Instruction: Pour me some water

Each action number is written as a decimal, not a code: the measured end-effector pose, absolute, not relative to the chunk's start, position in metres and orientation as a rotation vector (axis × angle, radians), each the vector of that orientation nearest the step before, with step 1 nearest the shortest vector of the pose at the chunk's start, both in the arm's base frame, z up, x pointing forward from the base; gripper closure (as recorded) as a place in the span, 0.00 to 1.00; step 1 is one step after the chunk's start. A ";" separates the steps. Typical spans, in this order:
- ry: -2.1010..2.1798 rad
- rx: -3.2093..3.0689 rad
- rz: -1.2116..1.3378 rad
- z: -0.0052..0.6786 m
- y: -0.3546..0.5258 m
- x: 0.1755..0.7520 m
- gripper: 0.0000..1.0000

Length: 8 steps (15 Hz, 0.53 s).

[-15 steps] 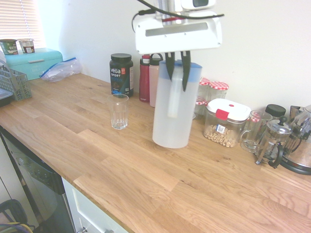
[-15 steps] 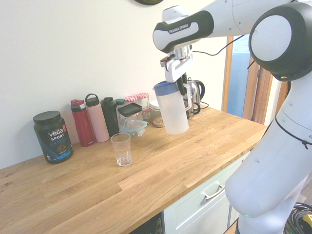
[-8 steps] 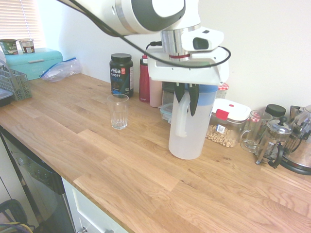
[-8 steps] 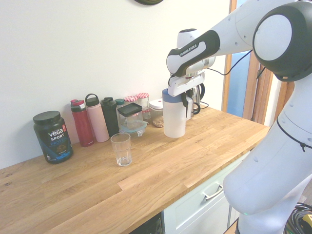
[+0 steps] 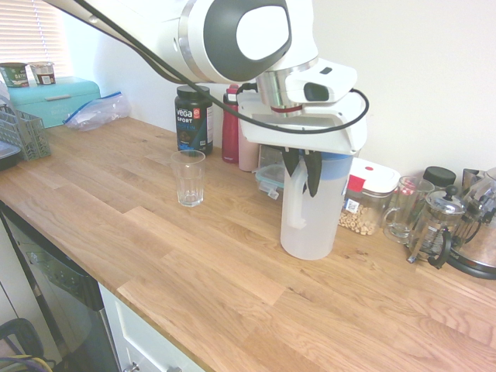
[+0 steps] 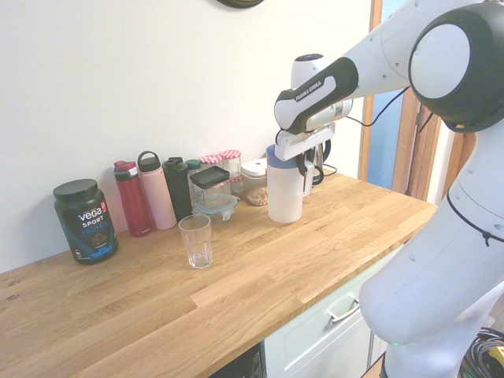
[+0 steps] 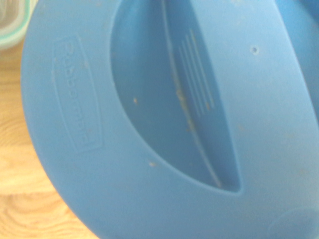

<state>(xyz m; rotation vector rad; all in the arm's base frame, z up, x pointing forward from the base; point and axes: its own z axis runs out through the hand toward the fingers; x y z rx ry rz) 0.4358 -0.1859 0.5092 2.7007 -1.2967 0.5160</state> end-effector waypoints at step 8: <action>-1.311 2.696 0.527 0.495 -0.189 0.427 0.00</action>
